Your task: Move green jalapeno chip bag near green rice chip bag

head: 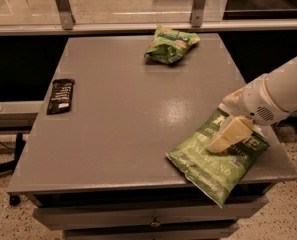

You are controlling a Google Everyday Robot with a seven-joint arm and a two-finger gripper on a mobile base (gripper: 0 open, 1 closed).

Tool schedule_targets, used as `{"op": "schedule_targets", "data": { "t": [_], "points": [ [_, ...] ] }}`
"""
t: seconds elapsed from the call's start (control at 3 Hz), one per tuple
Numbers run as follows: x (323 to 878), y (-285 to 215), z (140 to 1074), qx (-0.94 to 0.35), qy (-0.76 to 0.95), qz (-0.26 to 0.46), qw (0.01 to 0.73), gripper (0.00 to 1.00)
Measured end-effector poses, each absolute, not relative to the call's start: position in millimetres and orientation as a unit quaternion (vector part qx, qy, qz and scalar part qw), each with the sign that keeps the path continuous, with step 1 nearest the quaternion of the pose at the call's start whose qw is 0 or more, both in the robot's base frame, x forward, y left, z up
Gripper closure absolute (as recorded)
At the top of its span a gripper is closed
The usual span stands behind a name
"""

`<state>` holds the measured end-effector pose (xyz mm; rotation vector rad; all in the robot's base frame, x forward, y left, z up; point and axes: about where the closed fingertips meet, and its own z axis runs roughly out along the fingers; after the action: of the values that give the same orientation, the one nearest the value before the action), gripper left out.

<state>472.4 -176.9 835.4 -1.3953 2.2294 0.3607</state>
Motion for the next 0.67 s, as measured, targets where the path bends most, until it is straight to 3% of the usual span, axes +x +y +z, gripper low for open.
{"op": "schedule_targets", "data": {
  "t": [0.67],
  "points": [
    [476.6, -178.9, 839.3, -0.503, 0.818, 0.137, 0.242, 0.63]
  ]
}}
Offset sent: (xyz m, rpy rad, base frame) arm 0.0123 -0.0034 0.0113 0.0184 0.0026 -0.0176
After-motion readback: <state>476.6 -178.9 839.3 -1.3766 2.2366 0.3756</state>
